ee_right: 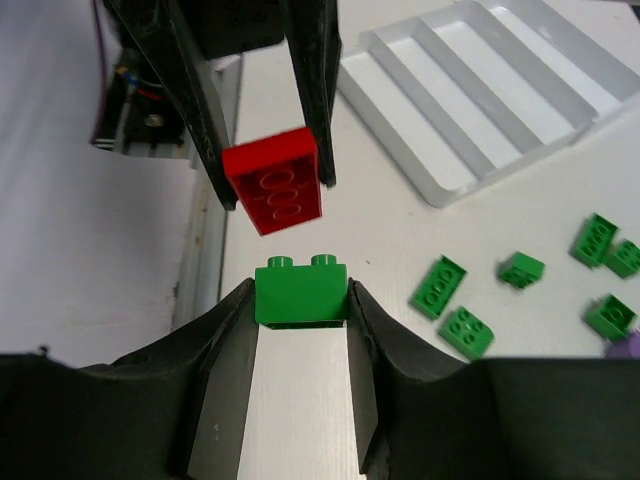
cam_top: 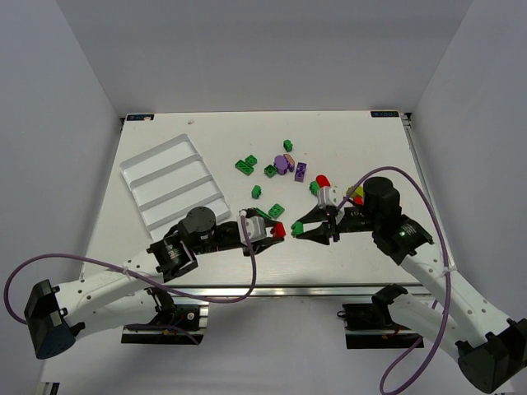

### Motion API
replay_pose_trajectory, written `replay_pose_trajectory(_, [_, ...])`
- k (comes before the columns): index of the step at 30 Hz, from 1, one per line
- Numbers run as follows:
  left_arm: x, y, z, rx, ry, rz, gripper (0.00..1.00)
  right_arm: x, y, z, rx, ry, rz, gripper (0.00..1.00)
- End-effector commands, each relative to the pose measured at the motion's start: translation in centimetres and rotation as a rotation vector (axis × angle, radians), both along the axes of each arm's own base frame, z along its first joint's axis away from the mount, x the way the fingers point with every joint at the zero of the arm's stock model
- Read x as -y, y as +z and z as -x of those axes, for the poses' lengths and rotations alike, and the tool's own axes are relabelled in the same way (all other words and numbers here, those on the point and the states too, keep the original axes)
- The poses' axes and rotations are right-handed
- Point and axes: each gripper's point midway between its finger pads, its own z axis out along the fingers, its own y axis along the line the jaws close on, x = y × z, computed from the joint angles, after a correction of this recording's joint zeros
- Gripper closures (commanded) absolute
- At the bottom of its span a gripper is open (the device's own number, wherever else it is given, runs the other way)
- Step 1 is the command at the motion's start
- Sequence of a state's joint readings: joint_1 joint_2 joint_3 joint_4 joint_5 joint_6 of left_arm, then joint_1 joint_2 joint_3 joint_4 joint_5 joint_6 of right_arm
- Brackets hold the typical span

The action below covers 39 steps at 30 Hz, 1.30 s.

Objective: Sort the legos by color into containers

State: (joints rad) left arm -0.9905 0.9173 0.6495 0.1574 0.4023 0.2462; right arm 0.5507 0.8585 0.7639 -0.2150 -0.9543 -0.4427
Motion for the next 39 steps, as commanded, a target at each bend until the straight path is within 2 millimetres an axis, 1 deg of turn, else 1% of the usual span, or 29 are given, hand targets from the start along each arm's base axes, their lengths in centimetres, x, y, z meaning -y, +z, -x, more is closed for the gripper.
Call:
replay_pose_trajectory(1, [-1.2,0.6,-2.5,0.006,0.169,0.015,1.0,0.6,0.8,-2.7,0.076,-0.163,-0.014,1.0])
replay_pose_trajectory(2, [-1.6,0.4,-3.4,-0.004,0.223,0.008,1.0,0.8,0.9,-3.2,0.071,-0.209,-0.017,1.0])
replay_pose_trajectory(3, [-2.4,0.6,-5.1,-0.018,0.327,0.008,1.0,1.1,1.1,-3.5,0.081,-0.246,-0.023,1.0])
replay_pose_trajectory(4, [-3.1,0.7,-6.5,-0.028,0.396,0.007,1.0,1.4,1.2,-4.2,0.094,-0.289,-0.028,1.0])
replay_pose_trajectory(6, [-4.6,1.5,-9.0,-0.077,0.531,0.031,1.0,1.7,1.6,-4.6,0.091,-0.335,-0.042,1.0])
replay_pose_trajectory(7, [-6.6,1.0,-11.8,-0.105,0.662,0.028,1.0,2.0,1.6,-5.3,0.091,-0.38,-0.046,1.0])
replay_pose_trajectory(9, [-8.4,1.0,-14.4,-0.211,0.764,0.078,1.0,2.1,1.6,-5.7,0.076,-0.41,-0.053,1.0])
replay_pose_trajectory(10, [-10.7,1.0,-17.2,-0.266,0.843,0.11,1.0,2.1,1.5,-5.9,0.066,-0.424,-0.052,1.0])
replay_pose_trajectory(12, [-13.2,0.4,-20.0,-0.409,0.945,0.183,1.0,2.3,1.5,-6.5,0.054,-0.461,-0.05,1.0])
replay_pose_trajectory(13, [-16.4,0.7,-22.4,-0.433,1.037,0.22,1.0,2.3,1.5,-6.6,0.054,-0.467,-0.049,1.0])
replay_pose_trajectory(14, [-17.0,-0.7,-23.7,-0.488,1.057,0.213,1.0,2.3,1.5,-6.7,0.055,-0.48,-0.05,1.0])
replay_pose_trajectory(15, [-18.3,-1.2,-24.8,-0.523,1.096,0.238,1.0,2.3,1.6,-6.7,0.055,-0.48,-0.051,1.0])
replay_pose_trajectory(16, [-20.7,-1.1,-26.2,-0.527,1.161,0.27,1.0,2.2,1.6,-6.6,0.057,-0.477,-0.053,1.0])
replay_pose_trajectory(17, [-21.9,-2.0,-27.4,-0.536,1.209,0.273,1.0,2.3,1.7,-6.6,0.061,-0.479,-0.056,1.0])
replay_pose_trajectory(18, [-22.8,-2.1,-28.1,-0.544,1.239,0.292,1.0,2.2,1.8,-6.5,0.062,-0.476,-0.058,1.0])
replay_pose_trajectory(19, [-25.1,-2.0,-29.2,-0.53,1.314,0.319,0.99,2.2,1.8,-6.4,0.062,-0.473,-0.06,1.0])
replay_pose_trajectory(20, [-26.2,-2.9,-30.3,-0.537,1.368,0.324,0.97,2.2,1.8,-6.4,0.063,-0.473,-0.061,1.0])
replay_pose_trajectory(22, [-27.9,-3.1,-31.8,-0.546,1.421,0.354,0.95,2.1,1.8,-6.2,0.064,-0.466,-0.061,1.0])
replay_pose_trajectory(23, [-28.7,-2.0,-32.8,-0.523,1.454,0.381,0.95,2.1,1.8,-6.3,0.064,-0.466,-0.061,1.0])
replay_pose_trajectory(24, [-29.1,-3.3,-33.8,-0.548,1.491,0.369,0.94,2.0,1.6,-6.3,0.06,-0.466,-0.057,1.0])
replay_pose_trajectory(26, [-29.9,-3.7,-35.1,-0.552,1.549,0.356,0.9,1.9,1.5,-6.3,0.058,-0.465,-0.054,1.0])
replay_pose_trajectory(27, [-31.0,-3.9,-36.2,-0.545,1.621,0.372,0.88,1.9,1.4,-6.3,0.057,-0.463,-0.052,1.0])
replay_pose_trajectory(29, [-32.3,-4.6,-37.4,-0.534,1.698,0.373,0.85,1.8,1.3,-6.3,0.054,-0.46,-0.049,1.0])
replay_pose_trajectory(30, [-32.8,-3.9,-37.6,-0.513,1.718,0.396,0.83,1.8,1.3,-6.4,0.054,-0.46,-0.049,1.0])
replay_pose_trajectory(31, [-33.3,-5.1,-38.1,-0.521,1.745,0.38,0.82,1.7,1.2,-6.3,0.051,-0.457,-0.048,1.0])
replay_pose_trajectory(32, [-33.6,-5.7,-38.5,-0.526,1.758,0.377,0.8,1.7,1.1,-6.3,0.049,-0.458,-0.048,1.0])
replay_pose_trajectory(33, [-33.9,-5.6,-39.0,-0.522,1.766,0.381,0.79,1.7,1.0,-6.3,0.044,-0.456,-0.045,1.0])
replay_pose_trajectory(34, [-34.3,-7.1,-39.5,-0.535,1.792,0.359,0.78,1.7,1.1,-6.3,0.044,-0.453,-0.046,1.0])
replay_pose_trajectory(39, [-34.9,-9.2,-41.0,-0.556,1.817,0.349,0.74,1.5,0.8,-6.3,0.04,-0.451,-0.037,1.0])
